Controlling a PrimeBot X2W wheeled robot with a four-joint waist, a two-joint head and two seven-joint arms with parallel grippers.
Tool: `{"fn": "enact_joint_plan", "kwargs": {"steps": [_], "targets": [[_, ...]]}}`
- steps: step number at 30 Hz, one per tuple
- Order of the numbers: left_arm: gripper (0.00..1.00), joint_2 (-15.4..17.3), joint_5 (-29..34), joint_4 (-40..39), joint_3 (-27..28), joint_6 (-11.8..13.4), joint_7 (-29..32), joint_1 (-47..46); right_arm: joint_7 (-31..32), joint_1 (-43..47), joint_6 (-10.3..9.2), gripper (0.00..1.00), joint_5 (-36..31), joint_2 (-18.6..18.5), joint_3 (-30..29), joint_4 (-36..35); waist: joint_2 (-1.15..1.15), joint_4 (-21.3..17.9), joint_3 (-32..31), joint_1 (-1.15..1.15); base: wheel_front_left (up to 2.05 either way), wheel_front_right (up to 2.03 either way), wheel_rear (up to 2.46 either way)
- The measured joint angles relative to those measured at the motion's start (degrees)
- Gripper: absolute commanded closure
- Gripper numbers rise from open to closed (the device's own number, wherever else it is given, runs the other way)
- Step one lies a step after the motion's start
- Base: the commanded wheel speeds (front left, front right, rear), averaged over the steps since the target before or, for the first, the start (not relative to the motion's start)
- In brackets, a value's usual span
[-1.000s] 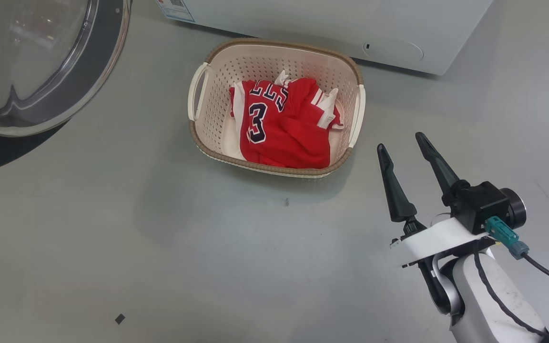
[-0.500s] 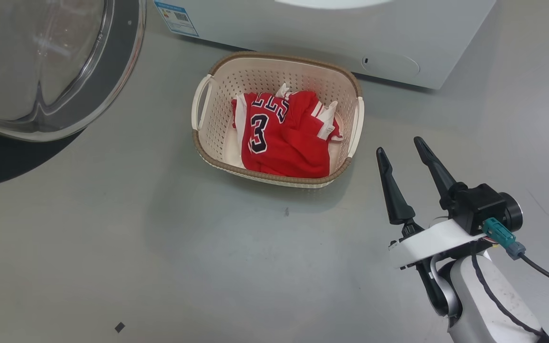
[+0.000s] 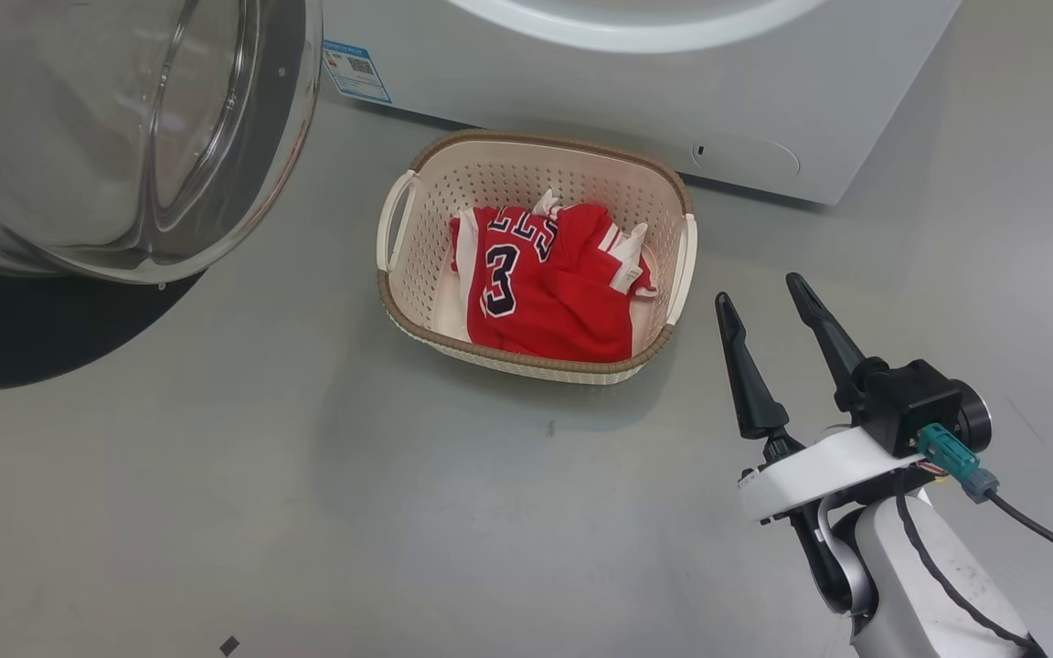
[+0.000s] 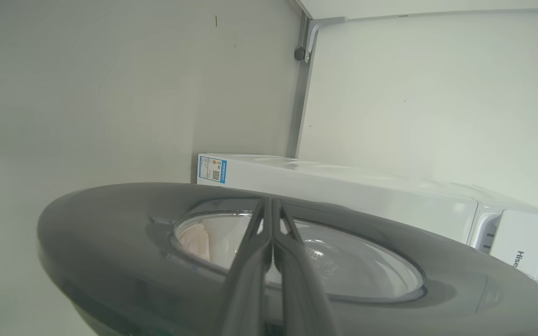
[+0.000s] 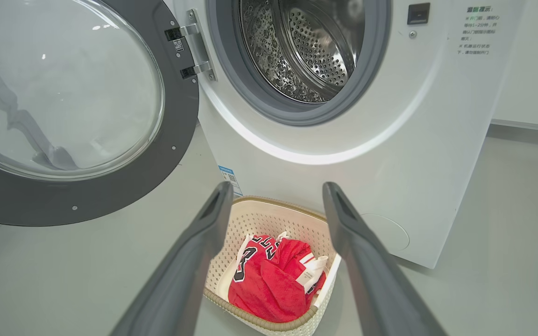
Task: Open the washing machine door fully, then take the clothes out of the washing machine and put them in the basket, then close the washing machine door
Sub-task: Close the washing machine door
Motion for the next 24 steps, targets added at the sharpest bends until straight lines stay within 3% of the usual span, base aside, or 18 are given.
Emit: {"fn": "enact_joint_plan", "kwargs": {"steps": [18,24], "targets": [[1.0,-5.21,-0.66,0.09,-2.61,-7.79,14.44,3.31,-0.48,1.39,0.09,0.0,0.56,0.3,0.67,1.22,0.0,0.8,-3.02,0.0,0.0,0.0,0.0],[1.0,-6.47,-1.14,-0.12,-2.89,-8.67,18.04,5.0,-0.49,1.4,0.18,0.0,0.56,0.49,0.97,1.22,0.0,1.36,-3.73,0.0,0.0,0.0,0.0]]}}
